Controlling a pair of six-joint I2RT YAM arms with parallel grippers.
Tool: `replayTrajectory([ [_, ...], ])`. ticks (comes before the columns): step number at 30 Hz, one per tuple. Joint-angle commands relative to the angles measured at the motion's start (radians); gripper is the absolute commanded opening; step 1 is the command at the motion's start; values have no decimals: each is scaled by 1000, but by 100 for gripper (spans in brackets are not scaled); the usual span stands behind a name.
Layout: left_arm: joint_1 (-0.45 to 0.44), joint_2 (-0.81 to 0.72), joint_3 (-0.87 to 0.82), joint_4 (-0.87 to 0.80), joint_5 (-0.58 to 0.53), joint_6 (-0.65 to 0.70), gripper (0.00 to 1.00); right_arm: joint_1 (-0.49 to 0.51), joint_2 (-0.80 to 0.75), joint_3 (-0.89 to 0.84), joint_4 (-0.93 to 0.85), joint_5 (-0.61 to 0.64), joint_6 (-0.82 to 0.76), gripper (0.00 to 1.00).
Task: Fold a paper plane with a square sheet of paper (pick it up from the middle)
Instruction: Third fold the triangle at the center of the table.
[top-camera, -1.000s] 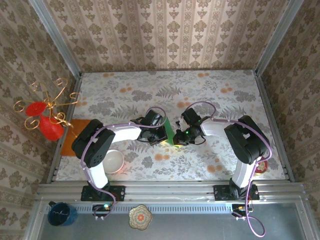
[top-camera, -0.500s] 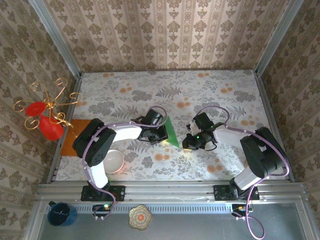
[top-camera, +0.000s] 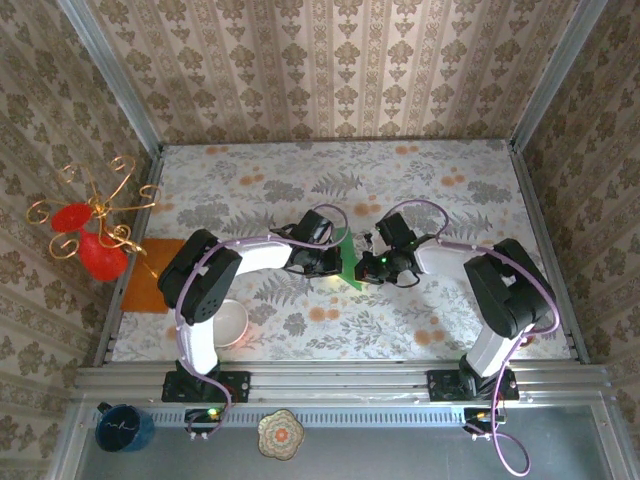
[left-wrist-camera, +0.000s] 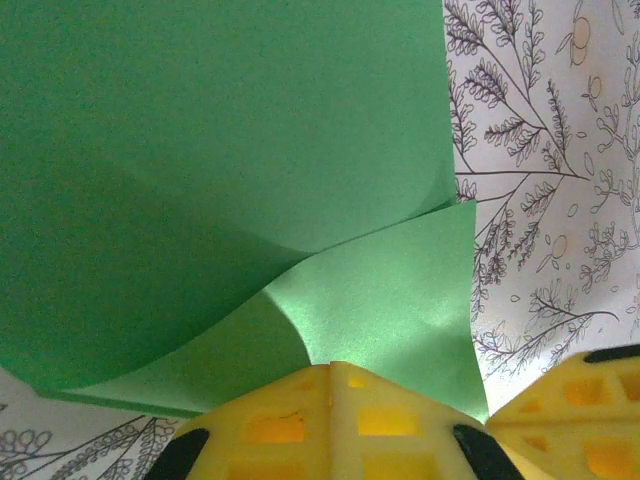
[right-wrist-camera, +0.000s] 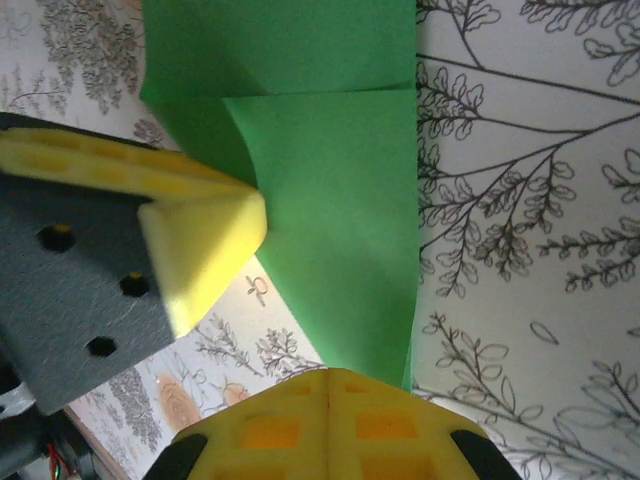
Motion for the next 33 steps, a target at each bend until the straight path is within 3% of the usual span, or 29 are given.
replayTrajectory([
  [1, -1, 27, 20, -42, 8, 31, 6, 6, 37, 38, -24, 4, -17, 7],
  [12, -45, -53, 40, -37, -32, -14, 6, 8, 98, 30, -71, 38, -25, 3],
  [19, -82, -24, 16, 18, -60, -84, 5, 8, 107, 20, -79, 49, -19, 1],
  [33, -18, -8, -121, 118, -135, -166, 4, 10, 128, -5, -198, 183, -22, 0],
])
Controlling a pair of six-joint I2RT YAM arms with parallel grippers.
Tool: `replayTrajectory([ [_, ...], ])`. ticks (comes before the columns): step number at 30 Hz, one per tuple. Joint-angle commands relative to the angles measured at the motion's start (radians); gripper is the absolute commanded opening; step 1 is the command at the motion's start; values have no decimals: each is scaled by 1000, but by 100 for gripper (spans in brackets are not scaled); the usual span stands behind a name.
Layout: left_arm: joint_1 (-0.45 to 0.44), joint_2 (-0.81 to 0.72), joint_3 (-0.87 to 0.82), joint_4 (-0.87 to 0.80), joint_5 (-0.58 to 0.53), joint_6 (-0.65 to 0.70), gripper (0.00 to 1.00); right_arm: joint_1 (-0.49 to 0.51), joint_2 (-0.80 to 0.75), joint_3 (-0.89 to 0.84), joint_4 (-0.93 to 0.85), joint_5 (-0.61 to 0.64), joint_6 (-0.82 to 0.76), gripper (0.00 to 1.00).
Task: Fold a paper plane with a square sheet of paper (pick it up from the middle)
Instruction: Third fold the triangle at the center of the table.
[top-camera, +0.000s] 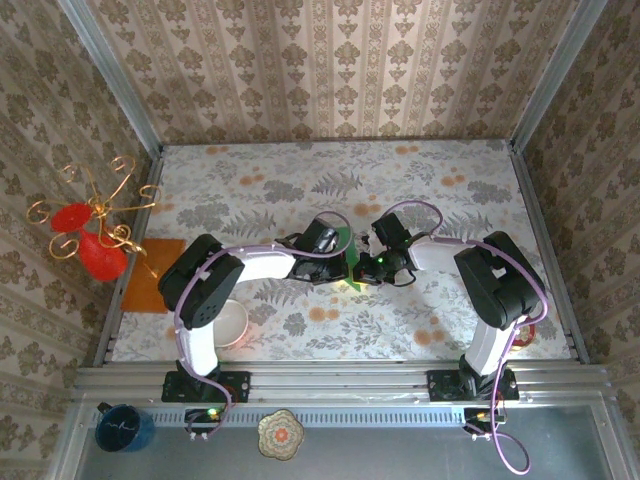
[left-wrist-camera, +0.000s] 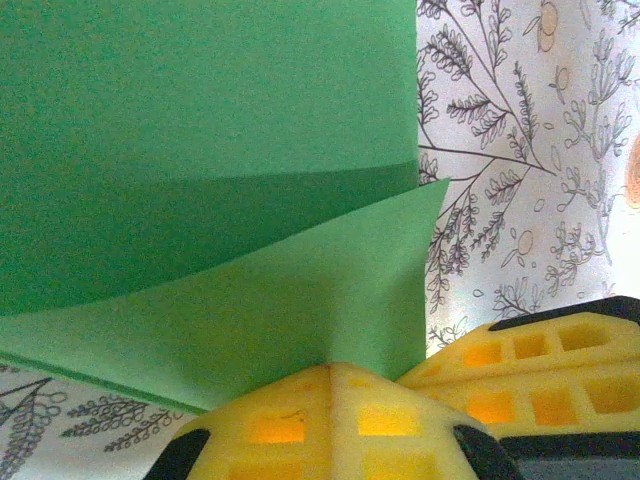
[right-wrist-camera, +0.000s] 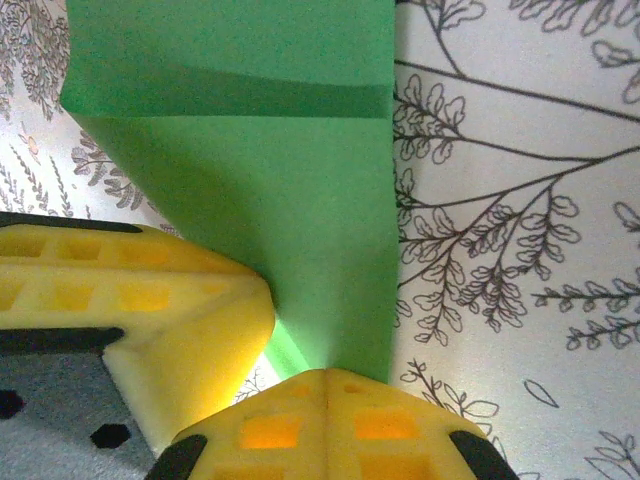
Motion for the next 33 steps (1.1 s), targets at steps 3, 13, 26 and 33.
replayTrajectory([
  [3, 74, -3, -61, -12, -97, -5, 4, 6, 67, -43, -201, 213, -12, 0],
  [13, 237, -2, -96, 31, -77, 61, 4, 9, 84, -56, -224, 293, 1, 0],
  [26, 297, -107, -16, -58, -27, 136, 5, 9, -50, -16, -42, 60, 33, 7],
  [33, 226, -236, -116, -24, -42, 19, 15, 9, -170, 0, 73, 32, 60, 24],
])
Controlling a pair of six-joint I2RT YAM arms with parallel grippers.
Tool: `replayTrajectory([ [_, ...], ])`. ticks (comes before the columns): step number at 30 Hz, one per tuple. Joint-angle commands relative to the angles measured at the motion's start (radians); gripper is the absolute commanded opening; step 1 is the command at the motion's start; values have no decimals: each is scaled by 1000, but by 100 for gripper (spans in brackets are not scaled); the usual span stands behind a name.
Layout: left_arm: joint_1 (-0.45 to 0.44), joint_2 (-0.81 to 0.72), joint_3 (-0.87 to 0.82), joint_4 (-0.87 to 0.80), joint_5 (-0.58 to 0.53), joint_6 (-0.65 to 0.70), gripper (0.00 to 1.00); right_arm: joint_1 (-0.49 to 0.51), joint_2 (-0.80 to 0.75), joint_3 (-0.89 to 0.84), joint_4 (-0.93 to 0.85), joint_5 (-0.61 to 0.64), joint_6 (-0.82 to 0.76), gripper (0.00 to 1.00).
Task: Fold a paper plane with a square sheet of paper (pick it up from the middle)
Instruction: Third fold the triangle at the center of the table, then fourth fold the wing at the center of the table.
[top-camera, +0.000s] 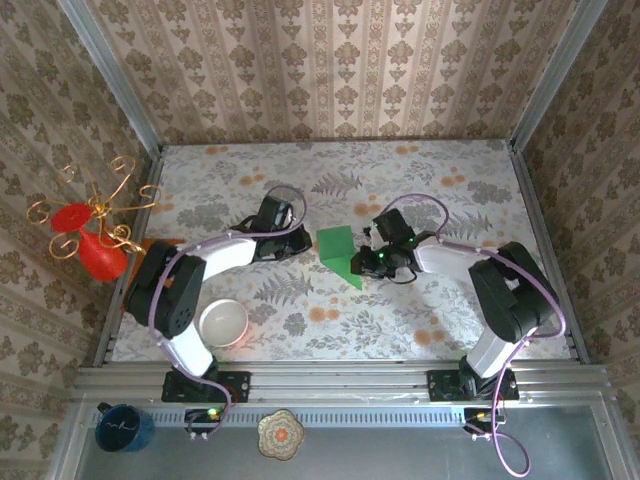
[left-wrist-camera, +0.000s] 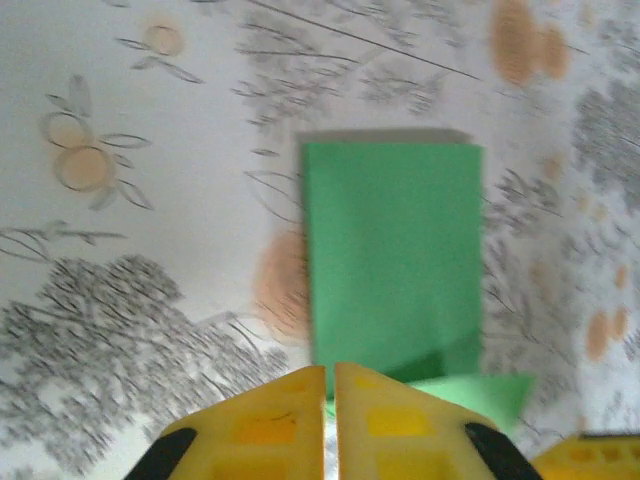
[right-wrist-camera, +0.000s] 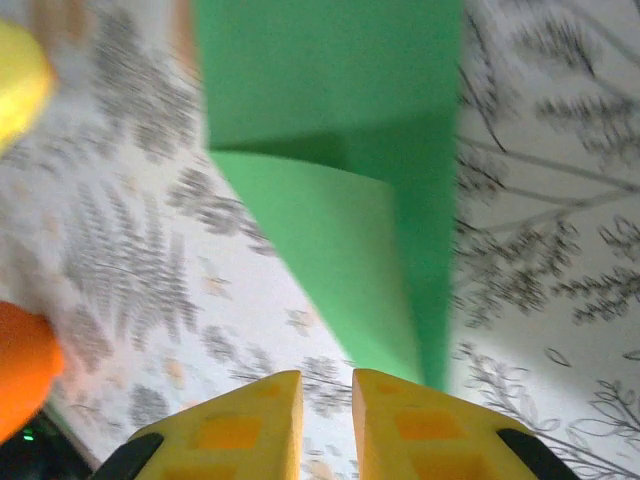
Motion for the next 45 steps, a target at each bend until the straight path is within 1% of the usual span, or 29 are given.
replayTrajectory([
  [1, -33, -49, -64, 17, -12, -86, 19, -3, -34, 1, 53, -22, 15, 25],
  [6, -74, -41, -113, 106, 31, -191, 30, -3, 35, 24, 72, -29, 24, 26],
  [12, -90, 33, -91, 137, 66, -243, 34, -3, 106, 56, 73, -11, 27, 27],
  [23, -87, 111, -52, 155, 94, -291, 34, -12, 172, 53, 39, 19, 29, 27],
  [32, -75, 136, -40, 162, 106, -314, 33, -18, 191, 39, 37, 19, 32, 26],
  [35, -73, 144, -39, 185, 123, -323, 31, -19, 191, 34, 40, 19, 31, 26],
  [40, -70, 158, -33, 204, 140, -334, 29, -21, 192, 31, 43, 19, 30, 25],
  [45, -64, 168, -38, 272, 180, -352, 28, -23, 191, 24, 52, 16, 33, 25],
])
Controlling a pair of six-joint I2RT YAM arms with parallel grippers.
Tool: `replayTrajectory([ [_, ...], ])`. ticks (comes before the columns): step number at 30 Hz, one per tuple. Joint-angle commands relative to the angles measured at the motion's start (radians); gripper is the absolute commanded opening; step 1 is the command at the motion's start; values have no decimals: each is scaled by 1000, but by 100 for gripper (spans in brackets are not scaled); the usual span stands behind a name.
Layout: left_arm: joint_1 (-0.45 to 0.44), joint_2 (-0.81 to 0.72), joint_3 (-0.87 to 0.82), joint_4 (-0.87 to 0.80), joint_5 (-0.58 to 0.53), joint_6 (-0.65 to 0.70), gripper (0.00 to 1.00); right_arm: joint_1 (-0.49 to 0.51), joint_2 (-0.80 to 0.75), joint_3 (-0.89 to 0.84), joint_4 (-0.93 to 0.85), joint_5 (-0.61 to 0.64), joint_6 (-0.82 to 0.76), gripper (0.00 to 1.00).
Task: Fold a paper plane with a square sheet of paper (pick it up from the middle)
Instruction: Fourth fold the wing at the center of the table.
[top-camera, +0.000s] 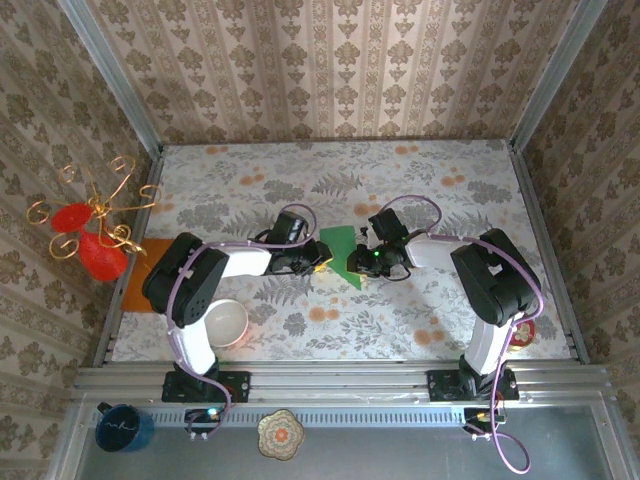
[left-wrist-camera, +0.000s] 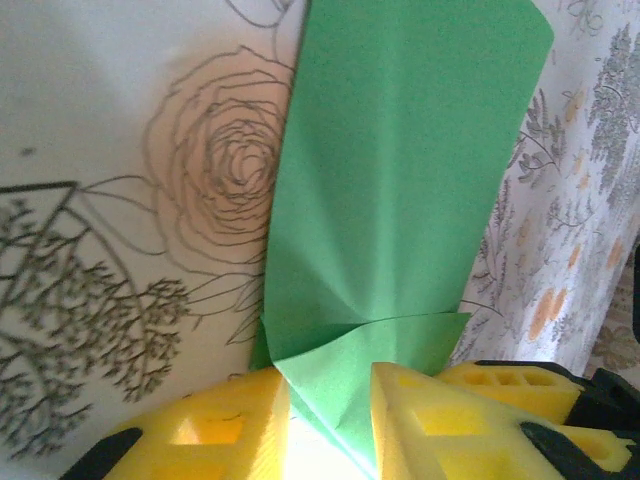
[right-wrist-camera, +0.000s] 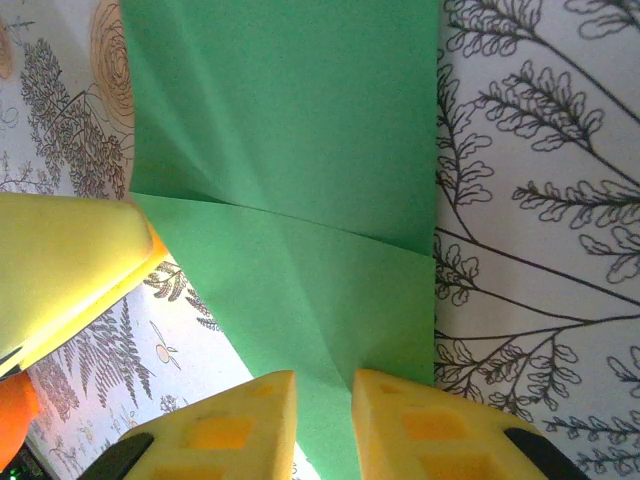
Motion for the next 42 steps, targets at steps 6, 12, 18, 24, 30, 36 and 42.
replayTrajectory([
  [6, 18, 15, 14, 66, 56, -24, 28, -9, 35, -18, -7, 22, 13, 25],
  [12, 44, 45, 20, 123, 116, -30, 28, -12, 30, -24, 2, 19, -2, 24],
  [18, 69, 77, 44, 102, 161, -2, 27, -17, 25, -31, 11, 15, -23, 25],
  [24, 74, 104, 65, 101, 206, 5, 22, -17, 23, -33, 23, 4, -27, 26],
  [30, 72, 106, 74, 71, 208, 21, 16, -18, 16, -38, 33, 1, -30, 27],
  [36, 72, 87, 74, 47, 197, 26, 7, -18, -44, -26, 21, 28, -76, 33],
  [42, 72, 16, 67, -19, 124, 28, 4, 4, -189, -58, -17, 161, -170, 39],
])
